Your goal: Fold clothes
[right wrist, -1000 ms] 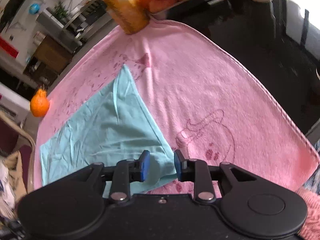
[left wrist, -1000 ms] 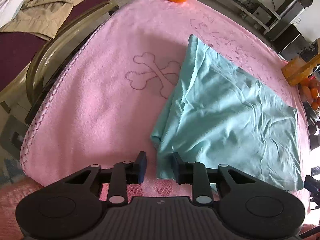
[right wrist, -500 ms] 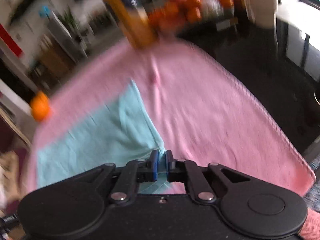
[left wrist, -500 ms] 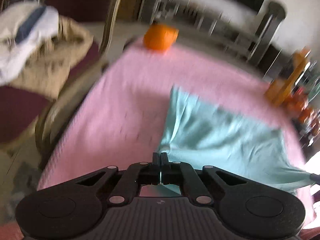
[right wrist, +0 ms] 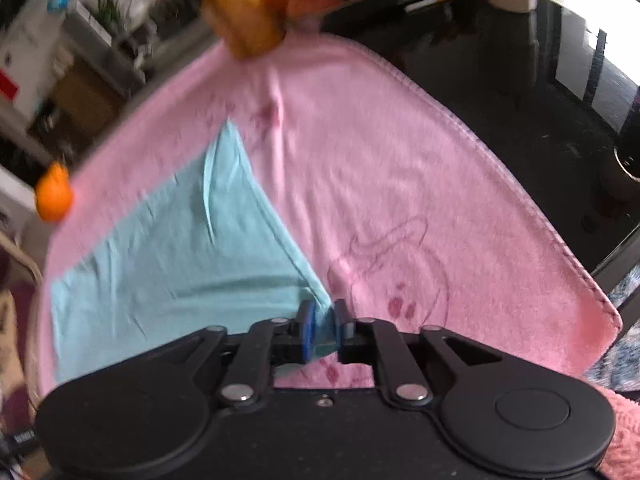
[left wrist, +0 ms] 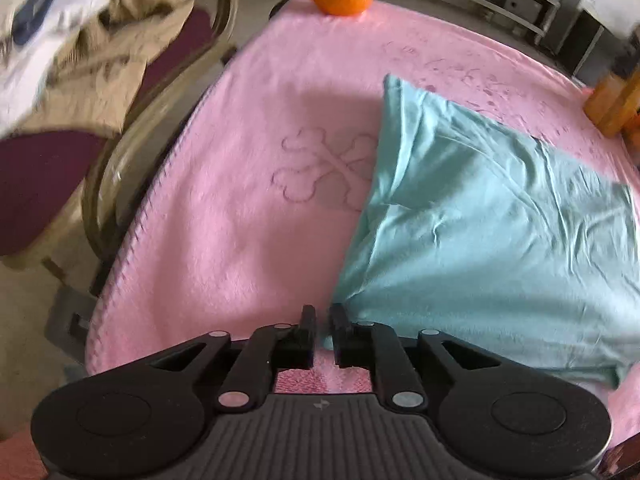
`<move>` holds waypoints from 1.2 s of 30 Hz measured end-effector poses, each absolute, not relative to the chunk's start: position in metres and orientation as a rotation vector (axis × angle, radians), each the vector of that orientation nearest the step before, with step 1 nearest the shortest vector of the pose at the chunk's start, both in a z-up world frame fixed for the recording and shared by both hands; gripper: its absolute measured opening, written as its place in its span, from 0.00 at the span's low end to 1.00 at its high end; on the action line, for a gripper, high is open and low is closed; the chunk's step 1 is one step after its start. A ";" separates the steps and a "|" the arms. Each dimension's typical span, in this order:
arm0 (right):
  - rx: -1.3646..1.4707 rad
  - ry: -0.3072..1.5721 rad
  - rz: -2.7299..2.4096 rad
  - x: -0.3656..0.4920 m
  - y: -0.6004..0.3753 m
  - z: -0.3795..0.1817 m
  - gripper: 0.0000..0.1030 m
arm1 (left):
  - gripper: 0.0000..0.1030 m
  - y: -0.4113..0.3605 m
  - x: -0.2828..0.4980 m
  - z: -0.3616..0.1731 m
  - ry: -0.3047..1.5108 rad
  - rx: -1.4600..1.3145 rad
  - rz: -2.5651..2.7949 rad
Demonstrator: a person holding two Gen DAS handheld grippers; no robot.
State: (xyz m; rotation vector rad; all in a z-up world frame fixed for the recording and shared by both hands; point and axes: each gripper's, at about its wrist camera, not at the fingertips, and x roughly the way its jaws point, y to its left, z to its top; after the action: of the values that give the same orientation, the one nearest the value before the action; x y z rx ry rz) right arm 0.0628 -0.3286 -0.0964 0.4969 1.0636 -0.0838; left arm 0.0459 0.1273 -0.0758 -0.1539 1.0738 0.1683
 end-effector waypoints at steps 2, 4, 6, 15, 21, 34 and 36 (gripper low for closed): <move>0.466 1.034 -0.087 0.060 -0.325 -0.089 0.23 | 0.15 0.125 0.038 -0.064 1.028 -0.121 0.172; 0.492 0.988 -0.085 0.057 -0.330 -0.080 0.27 | 0.15 0.127 0.032 -0.051 0.976 -0.134 0.153; 0.517 0.941 -0.083 0.054 -0.334 -0.070 0.27 | 0.16 0.131 0.031 -0.035 0.916 -0.174 0.108; 0.634 0.818 0.079 0.099 -0.334 -0.016 0.27 | 0.30 0.127 0.106 -0.009 0.838 -0.208 0.000; 0.632 0.820 0.082 0.166 -0.336 -0.036 0.27 | 0.34 0.144 0.158 -0.036 0.885 -0.338 -0.022; 0.648 0.928 0.065 0.232 -0.334 -0.086 0.33 | 0.33 0.153 0.212 -0.063 0.958 -0.403 -0.027; 0.609 0.931 0.056 0.234 -0.332 -0.087 0.32 | 0.33 0.152 0.217 -0.067 0.969 -0.399 -0.032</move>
State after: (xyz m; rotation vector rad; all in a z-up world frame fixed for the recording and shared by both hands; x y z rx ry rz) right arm 0.2338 -0.3323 -0.0866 0.6086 0.9311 0.0561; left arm 0.2168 0.1523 -0.0668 -0.3988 0.9691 -0.0320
